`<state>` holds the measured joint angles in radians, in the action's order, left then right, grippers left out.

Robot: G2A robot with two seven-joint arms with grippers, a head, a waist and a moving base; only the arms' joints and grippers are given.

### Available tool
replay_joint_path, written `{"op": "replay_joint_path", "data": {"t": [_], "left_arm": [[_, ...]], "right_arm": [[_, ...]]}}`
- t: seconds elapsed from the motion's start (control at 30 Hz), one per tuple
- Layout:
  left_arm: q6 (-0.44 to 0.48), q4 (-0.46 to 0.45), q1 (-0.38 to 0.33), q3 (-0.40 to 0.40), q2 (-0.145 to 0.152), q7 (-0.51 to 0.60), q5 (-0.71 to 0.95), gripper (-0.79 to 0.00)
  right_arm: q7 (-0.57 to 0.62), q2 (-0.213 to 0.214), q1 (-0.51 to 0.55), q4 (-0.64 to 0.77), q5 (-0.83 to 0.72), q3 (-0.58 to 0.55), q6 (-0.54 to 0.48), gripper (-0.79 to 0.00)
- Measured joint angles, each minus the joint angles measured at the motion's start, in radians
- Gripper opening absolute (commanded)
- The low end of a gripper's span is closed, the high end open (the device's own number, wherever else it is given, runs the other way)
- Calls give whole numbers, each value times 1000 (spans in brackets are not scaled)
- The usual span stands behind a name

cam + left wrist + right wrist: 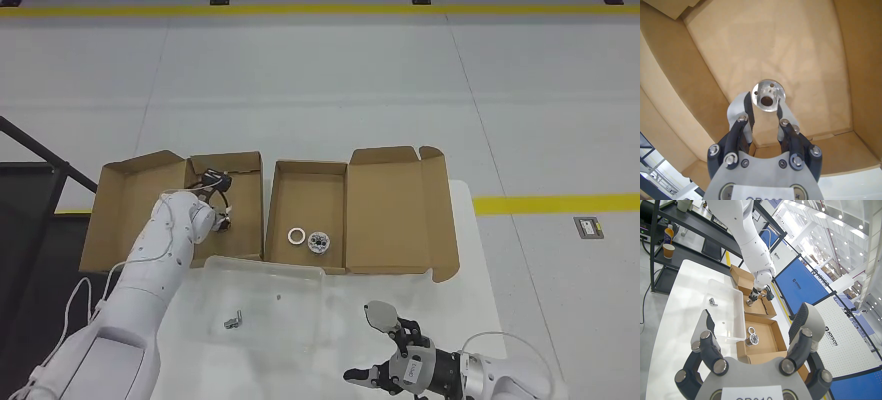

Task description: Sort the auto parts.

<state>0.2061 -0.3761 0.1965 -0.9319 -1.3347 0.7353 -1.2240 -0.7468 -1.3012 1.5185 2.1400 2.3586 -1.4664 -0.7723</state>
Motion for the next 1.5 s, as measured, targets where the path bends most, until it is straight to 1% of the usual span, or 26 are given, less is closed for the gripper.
{"op": "replay_joint_path", "data": {"t": [0.03,0.07,0.2,0.3,0.4,0.47,0.57,0.6,0.7,0.73,0.8,0.83,0.9,0.93,0.97,1.0,1.03,1.1,1.13,1.2,1.23,1.33,1.4,1.5], "left_arm": [[4,5,-5,-3,0,-3,2,-169],[7,8,-8,-5,1,-4,3,-157],[31,13,-20,-24,8,-18,18,-157],[90,5,-31,-57,24,-32,55,-160],[160,-21,-33,-101,52,-52,86,-172],[209,-56,-23,-136,77,-62,105,-182],[275,-141,16,-196,116,-65,133,-188],[298,-175,33,-218,129,-55,147,-175],[368,-334,113,-297,173,3,182,-163],[387,-421,161,-331,191,33,191,-151],[414,-574,249,-385,216,91,207,-126],[433,-687,316,-423,232,136,225,-117],[472,-860,425,-478,253,216,266,-99],[495,-974,498,-512,266,270,289,-77],[508,-1057,552,-534,274,306,298,-65],[519,-1135,604,-550,281,337,299,-62],[526,-1230,672,-556,290,359,292,-71],[533,-1350,761,-547,306,352,251,-83],[544,-1415,811,-536,318,336,214,-77],[574,-1486,875,-511,339,306,155,-34],[595,-1516,908,-490,354,284,113,0],[623,-1567,953,-444,391,257,-31,0],[616,-1582,959,-442,398,263,-88,0],[614,-1582,958,-443,398,265,-84,0]], "right_arm": [[0,0,0,0,0,0,0,0],[0,0,0,0,0,0,0,0],[0,0,0,0,0,0,0,0],[0,0,0,0,0,0,0,0],[0,0,0,0,0,0,0,0],[0,0,0,0,0,0,0,0],[0,0,0,0,0,0,0,0],[0,0,0,0,0,0,0,0],[0,0,0,0,0,0,0,0],[0,0,0,0,0,0,0,0],[0,0,0,0,0,0,0,0],[0,0,0,0,0,0,0,0],[0,0,0,0,0,0,0,0],[0,0,0,0,0,0,0,0],[0,0,0,0,0,0,0,0],[0,0,0,0,0,0,0,0],[0,0,0,0,0,0,0,0],[0,0,0,0,0,0,0,0],[0,0,0,0,0,0,0,0],[0,0,0,0,0,0,0,0],[0,0,0,0,0,0,0,0],[0,0,0,0,0,0,0,0],[0,0,0,0,0,0,0,0],[0,0,0,0,0,0,0,0]]}}
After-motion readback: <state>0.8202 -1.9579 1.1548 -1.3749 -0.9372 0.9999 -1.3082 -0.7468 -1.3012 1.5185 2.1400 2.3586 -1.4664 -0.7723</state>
